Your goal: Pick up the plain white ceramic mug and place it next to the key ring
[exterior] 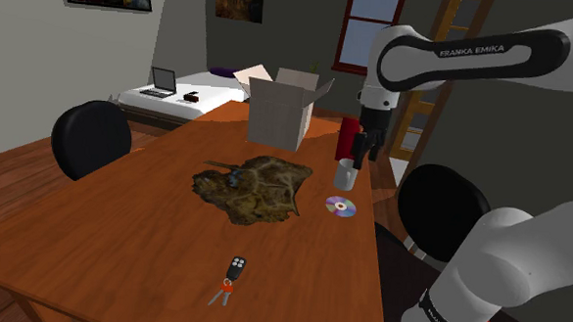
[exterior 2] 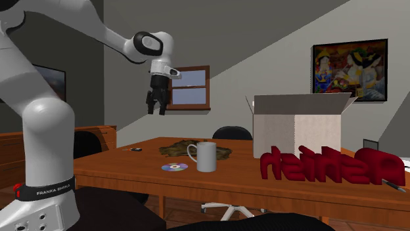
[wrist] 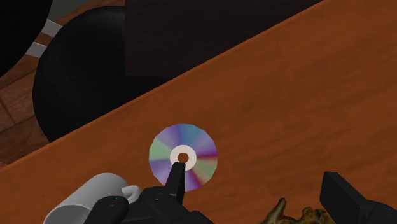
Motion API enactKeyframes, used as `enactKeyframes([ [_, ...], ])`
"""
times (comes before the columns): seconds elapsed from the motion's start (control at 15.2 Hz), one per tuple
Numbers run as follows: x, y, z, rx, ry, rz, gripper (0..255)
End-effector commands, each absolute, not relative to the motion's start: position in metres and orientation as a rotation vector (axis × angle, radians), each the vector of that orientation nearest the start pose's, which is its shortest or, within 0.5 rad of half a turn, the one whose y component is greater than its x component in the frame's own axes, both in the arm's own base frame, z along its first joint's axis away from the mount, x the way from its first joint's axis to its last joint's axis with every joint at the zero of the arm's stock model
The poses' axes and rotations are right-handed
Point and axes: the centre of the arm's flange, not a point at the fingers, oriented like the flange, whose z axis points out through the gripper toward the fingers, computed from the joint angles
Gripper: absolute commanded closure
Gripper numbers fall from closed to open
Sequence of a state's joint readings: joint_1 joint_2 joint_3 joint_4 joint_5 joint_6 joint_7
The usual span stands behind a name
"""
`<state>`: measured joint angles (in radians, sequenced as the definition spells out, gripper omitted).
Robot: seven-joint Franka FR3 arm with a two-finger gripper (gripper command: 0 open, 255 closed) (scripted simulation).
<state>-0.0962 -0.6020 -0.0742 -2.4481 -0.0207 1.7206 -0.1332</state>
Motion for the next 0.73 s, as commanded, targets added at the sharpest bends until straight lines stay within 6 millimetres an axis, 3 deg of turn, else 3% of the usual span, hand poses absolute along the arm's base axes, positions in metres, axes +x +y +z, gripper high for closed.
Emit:
enactKeyframes([
  [0.0,0.362,-0.085,0.483,-3.098,0.047,0.18,0],
  [0.66,0.415,-0.192,0.43,-3.098,0.155,0.143,0],
])
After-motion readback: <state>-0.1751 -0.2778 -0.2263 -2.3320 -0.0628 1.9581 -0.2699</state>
